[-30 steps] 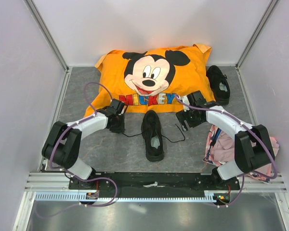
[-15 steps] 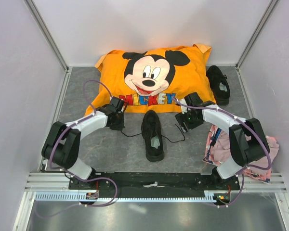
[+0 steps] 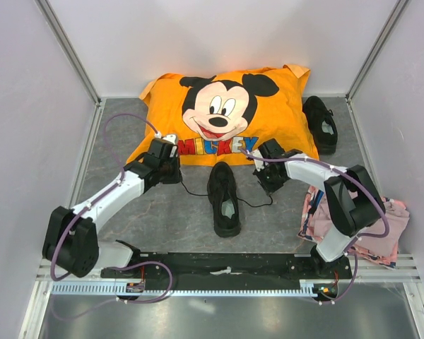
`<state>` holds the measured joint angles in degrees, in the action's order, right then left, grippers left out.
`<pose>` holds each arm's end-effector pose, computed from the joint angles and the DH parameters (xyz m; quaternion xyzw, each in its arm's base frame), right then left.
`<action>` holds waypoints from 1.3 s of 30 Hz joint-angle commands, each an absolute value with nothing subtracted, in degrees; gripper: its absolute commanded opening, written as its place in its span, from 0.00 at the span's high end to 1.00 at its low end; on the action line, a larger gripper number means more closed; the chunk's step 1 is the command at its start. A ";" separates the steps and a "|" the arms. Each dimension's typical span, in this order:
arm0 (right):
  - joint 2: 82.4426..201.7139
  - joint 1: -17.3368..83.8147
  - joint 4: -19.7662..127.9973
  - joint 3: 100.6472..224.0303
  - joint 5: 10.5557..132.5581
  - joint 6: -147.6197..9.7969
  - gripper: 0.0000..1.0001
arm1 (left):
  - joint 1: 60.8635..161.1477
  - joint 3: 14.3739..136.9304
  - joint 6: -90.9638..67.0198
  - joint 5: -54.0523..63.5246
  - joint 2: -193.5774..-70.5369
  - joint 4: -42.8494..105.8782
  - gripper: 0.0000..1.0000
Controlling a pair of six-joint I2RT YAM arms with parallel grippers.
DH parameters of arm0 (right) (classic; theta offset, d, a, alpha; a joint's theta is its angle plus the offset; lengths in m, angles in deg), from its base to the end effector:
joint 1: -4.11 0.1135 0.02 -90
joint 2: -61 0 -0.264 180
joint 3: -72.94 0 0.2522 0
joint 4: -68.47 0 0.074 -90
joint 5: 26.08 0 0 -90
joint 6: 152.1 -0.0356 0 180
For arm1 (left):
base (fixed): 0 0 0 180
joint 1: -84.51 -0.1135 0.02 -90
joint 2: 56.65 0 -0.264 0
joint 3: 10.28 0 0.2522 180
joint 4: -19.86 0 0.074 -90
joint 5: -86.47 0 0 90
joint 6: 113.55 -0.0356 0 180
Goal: Tie the shoes
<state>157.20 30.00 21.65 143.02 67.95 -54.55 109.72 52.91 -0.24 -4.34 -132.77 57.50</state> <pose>0.2752 0.1363 0.1602 -0.2893 0.9450 0.0580 0.1408 0.2464 -0.1154 0.2287 0.0132 0.9413 -0.1325 0.3103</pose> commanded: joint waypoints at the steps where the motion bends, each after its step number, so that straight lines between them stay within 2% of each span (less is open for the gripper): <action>1: 158.92 29.69 21.14 144.89 67.51 -55.42 1.00 | 109.73 52.96 -4.03 -1.60 -127.32 54.45 0.98; 7: 146.19 24.69 18.24 150.68 74.98 -52.87 1.00 | 109.91 52.44 -11.76 1.48 -118.36 50.77 0.98; 13: 138.87 24.41 21.39 159.12 89.65 -53.04 1.00 | 109.91 49.98 -23.45 13.77 -108.71 46.28 0.98; 18: 142.11 27.66 25.35 165.62 94.67 -56.38 1.00 | 109.99 46.30 -35.29 27.91 -100.17 44.08 0.99; 23: 147.30 35.56 28.87 170.28 97.31 -59.54 1.00 | 110.08 43.83 -43.05 38.91 -92.26 44.33 0.98; 32: 157.49 47.69 31.94 179.15 99.69 -61.92 1.00 | 110.26 44.79 -55.36 51.12 -86.45 55.32 0.99; 39: 164.26 54.91 36.69 180.92 101.18 -67.10 1.00 | 110.61 45.93 -66.52 54.83 -85.04 64.11 0.99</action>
<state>161.38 52.40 31.77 178.73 98.50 -63.77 110.37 44.19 -56.98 49.71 -85.47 58.04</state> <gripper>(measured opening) 0.006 0.022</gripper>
